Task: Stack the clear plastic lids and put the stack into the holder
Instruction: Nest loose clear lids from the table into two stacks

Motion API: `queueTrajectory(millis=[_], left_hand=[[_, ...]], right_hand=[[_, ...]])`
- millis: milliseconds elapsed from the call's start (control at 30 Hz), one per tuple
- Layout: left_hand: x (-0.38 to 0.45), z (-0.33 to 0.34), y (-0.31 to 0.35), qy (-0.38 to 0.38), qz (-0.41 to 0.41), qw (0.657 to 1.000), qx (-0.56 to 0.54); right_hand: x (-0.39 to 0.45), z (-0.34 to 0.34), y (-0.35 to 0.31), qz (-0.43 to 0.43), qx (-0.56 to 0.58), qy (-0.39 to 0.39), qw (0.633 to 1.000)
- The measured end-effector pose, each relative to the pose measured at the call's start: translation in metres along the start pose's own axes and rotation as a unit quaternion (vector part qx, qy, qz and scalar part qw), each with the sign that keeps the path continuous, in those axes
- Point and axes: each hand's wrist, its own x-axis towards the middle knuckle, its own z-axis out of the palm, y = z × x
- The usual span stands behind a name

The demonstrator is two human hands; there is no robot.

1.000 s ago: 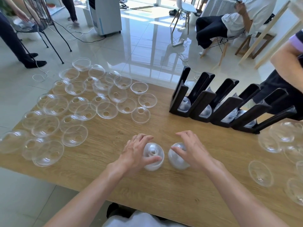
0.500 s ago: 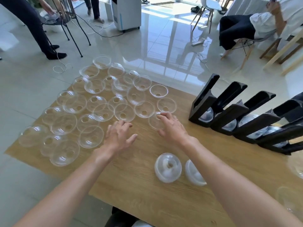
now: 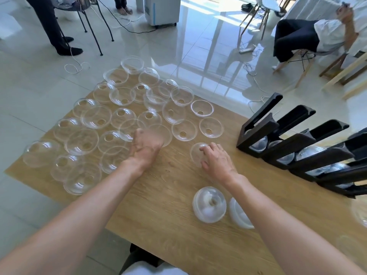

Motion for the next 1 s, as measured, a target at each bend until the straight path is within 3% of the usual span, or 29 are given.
queueTrajectory(millis=[200, 367, 400, 467, 567, 633, 700, 767, 800, 933, 1000], left_hand=[[-0.005, -0.007, 0.003, 0.131, 0.038, 0.988, -0.068], [-0.009, -0.031, 0.007, 0.117, -0.043, 0.948, -0.292], [-0.011, -0.034, 0.005, 0.095, -0.075, 0.919, -0.374], [-0.015, -0.035, 0.003, 0.042, -0.148, 0.830, -0.537], [-0.023, -0.024, 0.004, -0.030, -0.215, 0.703, -0.677], [-0.031, -0.011, 0.011, -0.083, -0.238, 0.660, -0.708], [-0.039, 0.003, 0.018, -0.109, -0.263, 0.642, -0.712], [-0.044, 0.017, 0.025, -0.111, -0.292, 0.646, -0.697], [-0.047, 0.022, 0.027, -0.108, -0.301, 0.664, -0.676], [-0.059, 0.025, 0.032, -0.075, -0.227, 0.827, -0.509], [-0.062, 0.025, 0.035, -0.057, -0.136, 0.878, -0.455]], right_hand=[[-0.008, 0.001, 0.009, 0.009, 0.018, 0.027, 0.999], [-0.001, 0.009, 0.004, 0.034, 0.026, -0.067, 0.997], [-0.001, 0.011, 0.003, 0.040, 0.029, -0.078, 0.996], [-0.001, 0.015, 0.003, 0.051, 0.042, -0.083, 0.994], [-0.003, 0.017, 0.006, 0.060, 0.049, -0.069, 0.995], [-0.006, 0.017, 0.010, 0.062, 0.042, -0.062, 0.995], [-0.011, 0.016, 0.015, 0.063, 0.037, -0.055, 0.996], [-0.017, 0.015, 0.021, 0.064, 0.036, -0.049, 0.996], [-0.020, 0.014, 0.024, 0.064, 0.036, -0.044, 0.996], [-0.036, 0.008, 0.035, 0.061, 0.045, -0.019, 0.997], [-0.045, 0.003, 0.038, 0.062, 0.040, -0.016, 0.997]])
